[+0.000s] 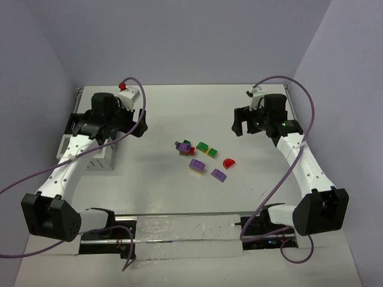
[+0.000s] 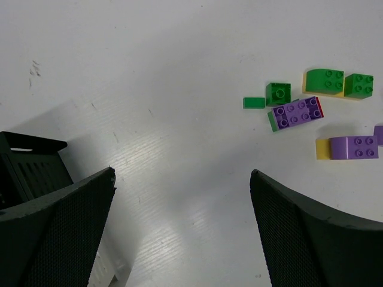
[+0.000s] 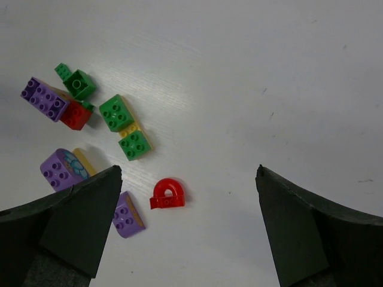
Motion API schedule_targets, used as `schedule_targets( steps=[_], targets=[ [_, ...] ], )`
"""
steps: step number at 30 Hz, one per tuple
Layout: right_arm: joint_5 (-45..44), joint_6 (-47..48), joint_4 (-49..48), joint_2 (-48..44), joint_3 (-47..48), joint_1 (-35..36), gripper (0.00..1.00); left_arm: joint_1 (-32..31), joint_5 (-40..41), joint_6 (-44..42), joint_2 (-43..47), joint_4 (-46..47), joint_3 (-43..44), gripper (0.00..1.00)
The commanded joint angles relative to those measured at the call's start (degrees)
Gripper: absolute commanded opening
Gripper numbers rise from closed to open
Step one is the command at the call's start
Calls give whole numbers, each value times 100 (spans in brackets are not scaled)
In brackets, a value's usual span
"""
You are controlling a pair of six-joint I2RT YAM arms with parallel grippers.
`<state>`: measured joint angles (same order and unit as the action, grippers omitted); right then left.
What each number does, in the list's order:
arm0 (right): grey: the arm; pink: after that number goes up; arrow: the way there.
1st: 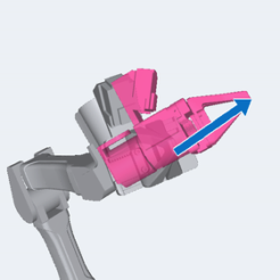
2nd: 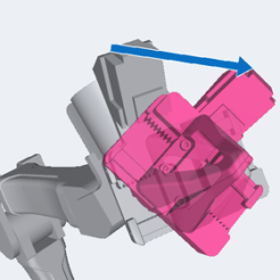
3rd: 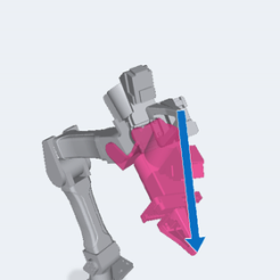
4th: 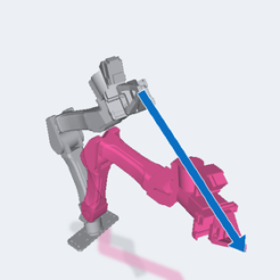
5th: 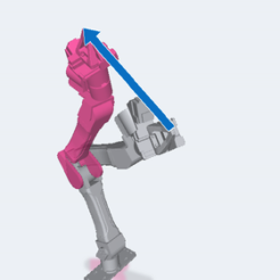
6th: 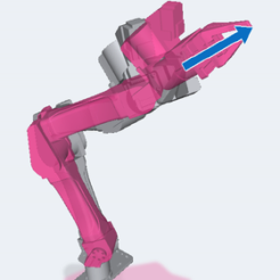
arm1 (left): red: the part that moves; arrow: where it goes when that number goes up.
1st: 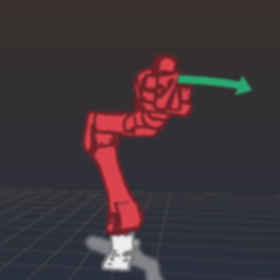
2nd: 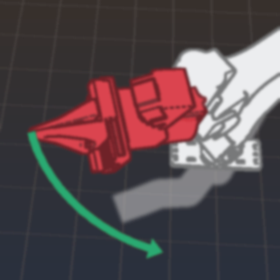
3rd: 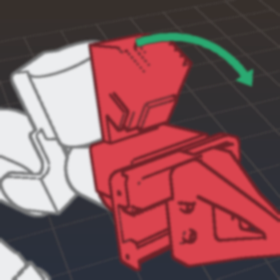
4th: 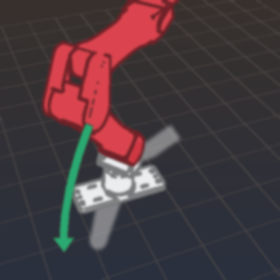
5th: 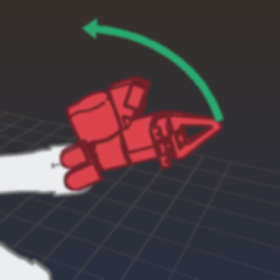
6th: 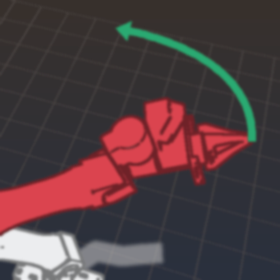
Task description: Sort the legos into containers by color
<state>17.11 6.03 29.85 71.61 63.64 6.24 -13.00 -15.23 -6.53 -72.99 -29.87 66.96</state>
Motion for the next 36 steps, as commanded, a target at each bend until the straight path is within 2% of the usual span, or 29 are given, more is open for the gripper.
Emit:
schedule_targets(
  steps=[1,9,11,16,17,21,24,28,36],
  targets=[
    [214,153,126,-78,175,35,100,-63,-202,-121,-49,-55,81,99],
    [450,301,248,-86,125,35,100,-207,-714,-368,-155,-158,171,99],
    [442,345,332,-61,153,35,100,-443,-755,-529,-312,-185,301,99],
    [531,366,449,12,162,4,100,-1159,-983,-1700,-1040,-783,871,96],
    [636,329,487,72,184,-27,100,-1249,-1375,-2322,-1235,-932,968,99],
    [886,329,617,203,216,-148,100,-1444,-1980,-3379,-1672,-1064,1281,99],
    [949,380,714,276,263,-195,100,-1602,-2105,-3739,-1932,-908,1465,99],
    [1004,434,837,361,324,-211,100,-2019,-1846,-4471,-2547,-1011,1826,93],
    [1022,452,882,458,386,-211,100,-2189,-2036,-5375,-3298,-1354,2206,86]
  ],
)
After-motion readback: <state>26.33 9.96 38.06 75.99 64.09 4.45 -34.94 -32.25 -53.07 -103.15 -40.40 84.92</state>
